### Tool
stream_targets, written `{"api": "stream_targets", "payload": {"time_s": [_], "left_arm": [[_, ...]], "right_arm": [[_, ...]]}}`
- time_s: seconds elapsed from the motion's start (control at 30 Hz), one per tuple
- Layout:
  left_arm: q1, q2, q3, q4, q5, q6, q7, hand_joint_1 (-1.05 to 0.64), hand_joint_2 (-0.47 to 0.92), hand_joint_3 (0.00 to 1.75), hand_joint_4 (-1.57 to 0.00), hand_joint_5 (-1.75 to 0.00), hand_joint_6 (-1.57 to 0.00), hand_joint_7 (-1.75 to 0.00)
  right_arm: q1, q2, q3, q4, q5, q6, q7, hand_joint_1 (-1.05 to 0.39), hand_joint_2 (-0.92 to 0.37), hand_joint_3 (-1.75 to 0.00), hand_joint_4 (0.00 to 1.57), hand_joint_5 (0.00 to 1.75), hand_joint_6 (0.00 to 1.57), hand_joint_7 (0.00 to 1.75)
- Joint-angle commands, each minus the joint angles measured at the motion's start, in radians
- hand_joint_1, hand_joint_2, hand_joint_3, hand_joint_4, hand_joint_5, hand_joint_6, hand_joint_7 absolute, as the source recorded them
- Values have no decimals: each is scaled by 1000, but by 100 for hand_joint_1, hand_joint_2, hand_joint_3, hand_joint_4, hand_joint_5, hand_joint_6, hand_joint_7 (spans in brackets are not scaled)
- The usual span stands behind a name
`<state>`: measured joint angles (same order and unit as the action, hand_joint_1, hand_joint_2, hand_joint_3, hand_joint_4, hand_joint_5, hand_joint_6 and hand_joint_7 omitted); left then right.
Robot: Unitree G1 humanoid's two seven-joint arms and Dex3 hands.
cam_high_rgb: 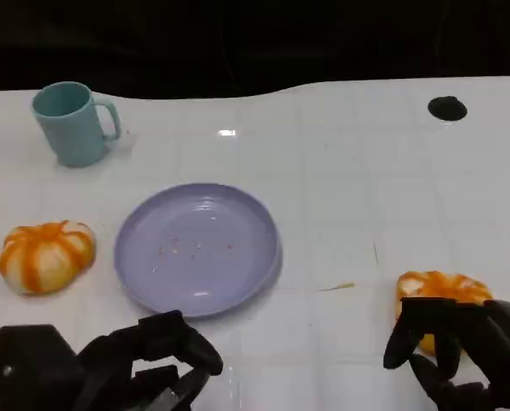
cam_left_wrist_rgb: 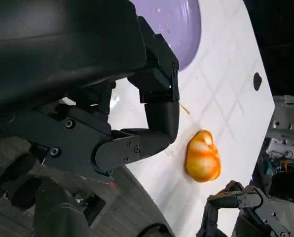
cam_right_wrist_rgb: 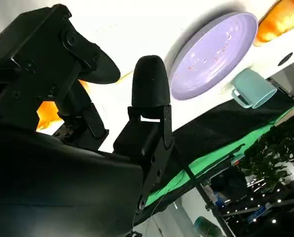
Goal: Grasp the bread from the table and place it into the plate.
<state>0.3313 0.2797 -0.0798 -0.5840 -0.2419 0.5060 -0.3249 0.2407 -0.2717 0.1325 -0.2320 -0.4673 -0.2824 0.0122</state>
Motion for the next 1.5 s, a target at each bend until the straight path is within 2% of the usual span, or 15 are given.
{"api": "stream_targets", "payload": {"time_s": [0.03,0.33,0.47,0.53,0.6,0.63,0.7,0.9,0.97,1.07,1.13,1.23,1.5], "left_arm": [[6,10,6,-4,-4,-6,-6,-33,92,57,-67,-175,-61,-145],[5,11,5,-4,0,-6,-3,-33,92,56,-67,-175,-62,-143],[2,12,6,-2,-2,-2,-5,-33,92,55,-67,-175,-61,-143],[2,12,6,-1,-3,-2,-5,-33,92,55,-67,-175,-61,-143],[1,11,8,0,-7,1,-7,-33,92,56,-67,-175,-61,-143],[2,11,9,0,-9,1,-8,-33,92,56,-66,-175,-61,-143],[2,13,10,0,-9,-1,-10,-33,92,55,-66,-175,-61,-143],[2,14,12,1,-8,3,-8,-33,92,55,-66,-175,-60,-143],[2,13,13,5,-9,-1,-10,-33,92,55,-65,-175,-61,-143],[0,13,13,8,-10,-1,-11,-33,92,55,-65,-175,-61,-142],[0,15,13,11,-8,-6,-13,-33,92,54,-65,-175,-61,-142],[1,14,13,13,-7,-12,-15,-33,92,54,-65,-175,-61,-142],[-5,8,13,19,-11,-4,-11,-35,92,53,-65,-175,-60,-142]], "right_arm": [[1,-6,-10,-2,11,-1,-1,1,-26,-134,89,170,89,126],[4,0,-13,-14,18,18,5,2,-27,-137,87,173,89,124],[1,2,-21,-33,5,37,-5,4,-27,-130,81,172,84,113],[-1,-1,-25,-43,-16,46,-14,1,-29,-118,81,164,86,103],[-5,-7,-30,-58,-45,59,-20,-4,-27,-112,81,150,87,94],[-6,-10,-32,-66,-62,67,-21,-9,-28,-107,82,137,87,88],[-5,-16,-35,-94,-115,98,-17,-15,-30,-99,82,125,88,78],[-1,-38,-34,-170,-247,176,10,-24,-40,-77,70,104,82,51],[-1,-49,-34,-190,-292,198,24,-29,-48,-62,66,88,80,33],[-1,-66,-31,-217,-353,223,47,-34,-68,-27,59,62,75,11],[1,-74,-27,-233,-392,241,65,-37,-74,-16,51,51,70,5],[4,-76,-22,-259,-438,274,104,-42,-79,-8,38,42,62,1],[-6,-71,1,-284,-508,357,214,-53,-85,-3,13,32,35,0]]}}
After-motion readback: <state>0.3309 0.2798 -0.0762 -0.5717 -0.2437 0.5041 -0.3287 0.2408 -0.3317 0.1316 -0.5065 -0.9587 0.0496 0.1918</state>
